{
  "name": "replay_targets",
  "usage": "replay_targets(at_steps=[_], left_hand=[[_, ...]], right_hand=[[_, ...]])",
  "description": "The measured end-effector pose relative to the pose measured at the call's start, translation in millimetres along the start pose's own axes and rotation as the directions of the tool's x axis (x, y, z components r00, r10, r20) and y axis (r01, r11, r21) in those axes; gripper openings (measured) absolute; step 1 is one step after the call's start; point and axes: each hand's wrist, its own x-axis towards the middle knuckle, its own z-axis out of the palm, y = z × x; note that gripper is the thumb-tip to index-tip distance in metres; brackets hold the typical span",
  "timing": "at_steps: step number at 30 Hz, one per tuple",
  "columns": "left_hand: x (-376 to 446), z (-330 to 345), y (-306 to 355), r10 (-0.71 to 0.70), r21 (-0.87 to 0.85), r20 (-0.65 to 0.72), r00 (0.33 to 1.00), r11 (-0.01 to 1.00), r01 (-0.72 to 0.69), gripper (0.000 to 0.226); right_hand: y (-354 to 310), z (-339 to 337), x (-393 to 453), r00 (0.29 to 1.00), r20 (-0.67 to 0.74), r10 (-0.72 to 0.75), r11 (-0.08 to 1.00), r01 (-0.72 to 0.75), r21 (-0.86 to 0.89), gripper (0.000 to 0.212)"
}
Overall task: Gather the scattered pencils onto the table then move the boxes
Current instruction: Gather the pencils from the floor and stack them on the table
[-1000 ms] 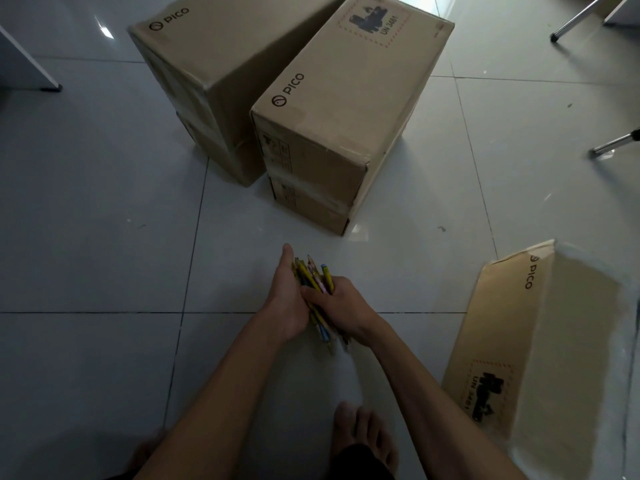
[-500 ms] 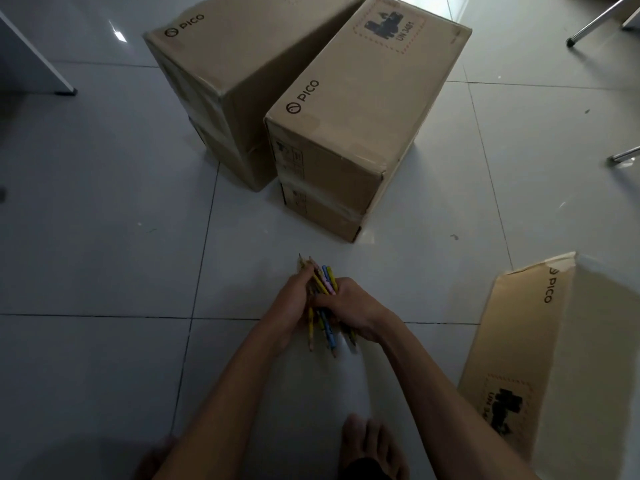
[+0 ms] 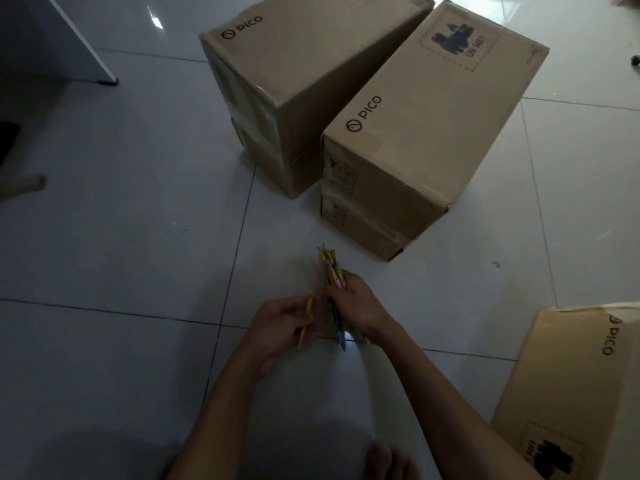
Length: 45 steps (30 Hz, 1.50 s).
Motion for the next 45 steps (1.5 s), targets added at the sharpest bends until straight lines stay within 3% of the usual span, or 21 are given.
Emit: replay_targets(at_steps=[2,5,10,16,21,28,32,36,40,45], left_hand=[[-11,-10,8,-0.033,-0.1,-0.109,0.993,0.995,0.022,0.023],[-42,-17,32,-0.034,-0.19,-0.164,0.986,0.982,0.002,0.024],[-118,-13,104,0.081,-0.16,-0.179,0.98,0.981,-0.111,0.023],[-244,-13,218,0.106,-0.288,-0.221,0.97,0.943,-0.169,0.023],[-353,-23,317,0.205,-0.19,-0.248,0.947,0.948,-0.255,0.039],[-478,-47,428,0.304,-0.096,-0.316,0.899,0.932,-0.349,0.035],[-516,-79,474,0.321,-0.107,-0.404,0.856,0.913,-0.393,0.024],[-531,-122,515,0.323,-0.148,-0.454,0.83,0.891,-0.428,0.019],[-527,-183,555,0.32,-0.125,-0.494,0.809,0.894,-0.43,0.02],[-515,-260,594,0.274,-0.137,-0.549,0.79,0.902,-0.408,0.018]], right_hand=[[-21,-1,-5,0.998,0.063,0.03,0.999,-0.028,-0.034,0.021],[-62,-5,-23,0.991,0.119,0.062,0.998,-0.064,0.015,0.021],[-157,-23,-78,0.977,0.205,0.06,0.994,-0.078,0.079,0.013],[-297,-64,-168,0.966,0.253,0.043,0.975,-0.097,0.202,0.026],[-417,-95,-243,0.942,0.337,-0.003,0.976,-0.07,0.204,0.037],[-579,-108,-313,0.929,0.371,-0.005,0.999,-0.01,0.039,0.026],[-659,-100,-326,0.923,0.377,-0.081,0.99,0.119,-0.077,0.032],[-735,-82,-316,0.881,0.457,-0.123,0.969,0.206,-0.137,0.024],[-802,-51,-280,0.881,0.452,-0.142,0.955,0.242,-0.172,0.014],[-874,-13,-229,0.892,0.437,-0.117,0.847,0.319,-0.424,0.012]])
